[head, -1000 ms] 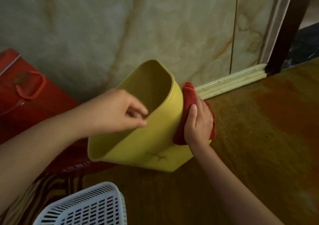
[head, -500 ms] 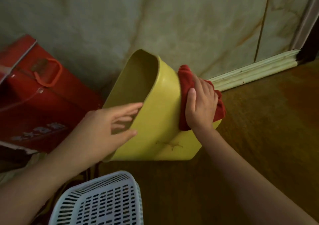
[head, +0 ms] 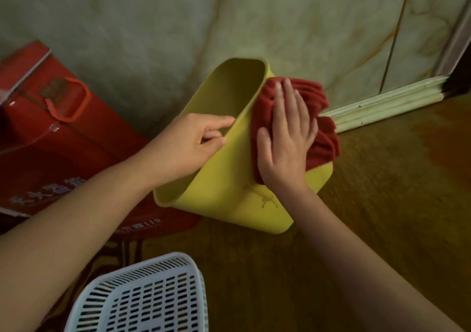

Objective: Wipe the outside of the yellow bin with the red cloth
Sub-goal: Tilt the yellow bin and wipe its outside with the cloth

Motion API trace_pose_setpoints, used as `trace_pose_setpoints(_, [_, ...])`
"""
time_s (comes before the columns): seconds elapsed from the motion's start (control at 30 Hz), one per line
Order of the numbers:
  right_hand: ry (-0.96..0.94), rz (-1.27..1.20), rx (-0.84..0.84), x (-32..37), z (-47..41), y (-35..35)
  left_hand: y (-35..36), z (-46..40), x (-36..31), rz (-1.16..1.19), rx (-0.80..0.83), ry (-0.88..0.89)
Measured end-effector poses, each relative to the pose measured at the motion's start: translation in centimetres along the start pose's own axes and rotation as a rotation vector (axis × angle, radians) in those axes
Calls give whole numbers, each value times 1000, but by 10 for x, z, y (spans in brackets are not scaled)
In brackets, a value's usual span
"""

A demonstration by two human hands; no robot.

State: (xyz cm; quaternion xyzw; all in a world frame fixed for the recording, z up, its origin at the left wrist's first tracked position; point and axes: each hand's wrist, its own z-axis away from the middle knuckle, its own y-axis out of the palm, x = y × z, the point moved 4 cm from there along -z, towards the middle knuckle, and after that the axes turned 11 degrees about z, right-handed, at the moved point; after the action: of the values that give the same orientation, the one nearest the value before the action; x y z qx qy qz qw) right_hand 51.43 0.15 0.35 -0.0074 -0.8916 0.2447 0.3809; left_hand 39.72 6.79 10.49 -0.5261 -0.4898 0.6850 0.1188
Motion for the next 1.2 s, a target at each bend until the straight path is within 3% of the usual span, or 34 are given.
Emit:
trace_pose_setpoints(0.07, [-65,67,70,-19,0,12,-5,-4,4,-14,-19,-5])
trace_pose_setpoints(0.13, [65,75,171,-53,15,26,-11,-10,7,-1,-33,-28])
trace_pose_setpoints(0.27, [786,-198,329,-104,75,49,-3,-30,-2,113,28,-103])
trace_pose_setpoints(0.3, [869,-247,323,-102,82,51,1,-35,-5,132,42,-104])
trace_pose_setpoints(0.4, [776,-264,317,-74,82,47,11,-42,-13,186,64,-101])
trace_pose_setpoints(0.57, [248,-333,216,12,49,24,12,-44,-11,246,66,-139])
trace_pose_setpoints(0.63, [140,-266,165,19,31,23,14,-42,-10,322,85,-167])
trace_pose_setpoints(0.7, [136,-205,147,6,23,29,16,-39,-8,367,50,-168])
trace_pose_setpoints(0.77, [257,-181,166,-22,24,38,13,-39,-7,305,-13,-125])
trace_pose_setpoints(0.9, [896,-239,294,-90,47,50,16,-40,-7,183,-14,-120])
trace_pose_setpoints(0.97, [1091,-306,348,-97,61,46,21,-41,-11,196,-30,-127])
trace_pose_setpoints(1.07, [1023,-350,340,-67,67,33,29,-41,-16,170,-90,-110])
trace_pose_setpoints(1.2, [494,-433,337,14,66,6,30,-37,-26,40,-123,-90])
